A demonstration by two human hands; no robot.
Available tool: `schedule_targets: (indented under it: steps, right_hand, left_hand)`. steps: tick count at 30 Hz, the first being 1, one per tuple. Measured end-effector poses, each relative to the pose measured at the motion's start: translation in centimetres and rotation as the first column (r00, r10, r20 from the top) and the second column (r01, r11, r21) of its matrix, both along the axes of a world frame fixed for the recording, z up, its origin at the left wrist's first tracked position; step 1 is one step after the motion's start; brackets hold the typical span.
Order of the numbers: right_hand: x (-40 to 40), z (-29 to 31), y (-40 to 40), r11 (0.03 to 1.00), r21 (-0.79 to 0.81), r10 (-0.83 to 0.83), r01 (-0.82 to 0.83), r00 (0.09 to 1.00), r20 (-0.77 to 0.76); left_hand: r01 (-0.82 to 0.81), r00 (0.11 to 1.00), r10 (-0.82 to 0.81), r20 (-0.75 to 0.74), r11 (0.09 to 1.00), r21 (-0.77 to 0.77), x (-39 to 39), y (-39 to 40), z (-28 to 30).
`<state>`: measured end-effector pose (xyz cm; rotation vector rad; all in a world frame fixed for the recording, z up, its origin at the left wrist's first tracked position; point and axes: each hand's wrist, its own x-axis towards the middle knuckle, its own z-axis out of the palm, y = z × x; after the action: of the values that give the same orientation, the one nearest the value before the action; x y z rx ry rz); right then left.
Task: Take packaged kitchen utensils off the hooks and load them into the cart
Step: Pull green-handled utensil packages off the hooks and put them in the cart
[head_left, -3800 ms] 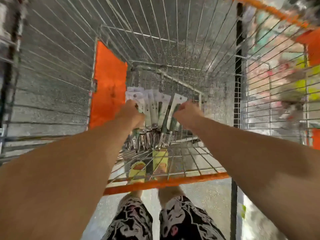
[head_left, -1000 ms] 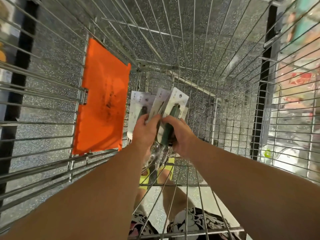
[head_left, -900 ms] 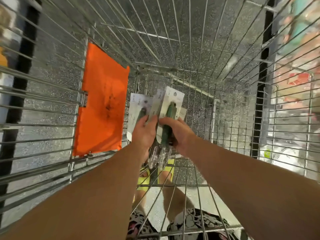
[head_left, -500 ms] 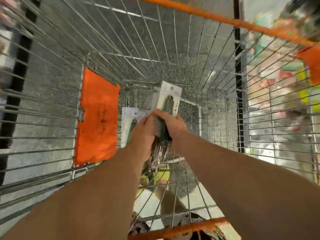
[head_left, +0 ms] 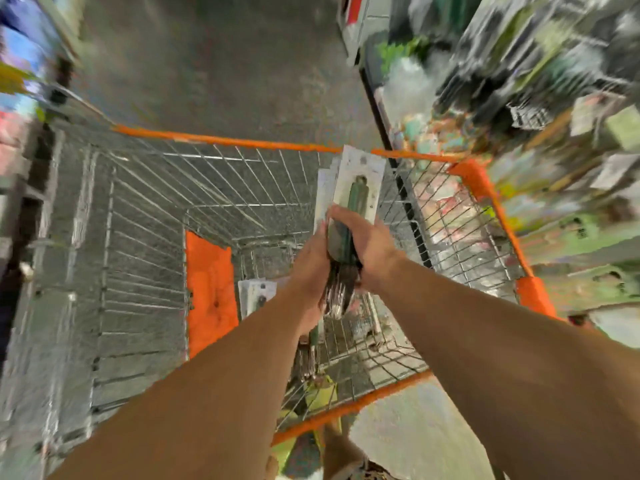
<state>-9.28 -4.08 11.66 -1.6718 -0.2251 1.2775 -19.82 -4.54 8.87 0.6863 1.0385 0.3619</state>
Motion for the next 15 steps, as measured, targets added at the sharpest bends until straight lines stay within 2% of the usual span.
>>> schedule_targets:
  steps: [2,8,12,15]
  right_hand:
    - [0.1,2.9,-0.8,0.997,0.072,0.016,-0.019,0.999,0.042]
    - [1.3,11.7,-4.2,0.960,0.275,-0.111,0.043,0.965,0.238]
    - [3.5,18.8,-7.4,0.941,0.340,-0.144,-0.008,0.897,0.419]
    - [5.7,23.6,-10.0,0.929,0.364,-0.140,-0.061,0.854,0.501]
  left_hand:
    - [0.028,0.999,-0.026,-0.036,0.997,0.067,0.7,-0.5,2.3]
    - [0.011,0.998,-0.024,0.050,0.972,0.236,3.7,-2.7,10.6]
    - [-0.017,0.988,-0.015,0.151,0.977,0.210,8.4,-3.1,12.9]
    - [-0.010,0.968,-0.044,0.245,0.976,0.215,11.4,-4.4,17.1]
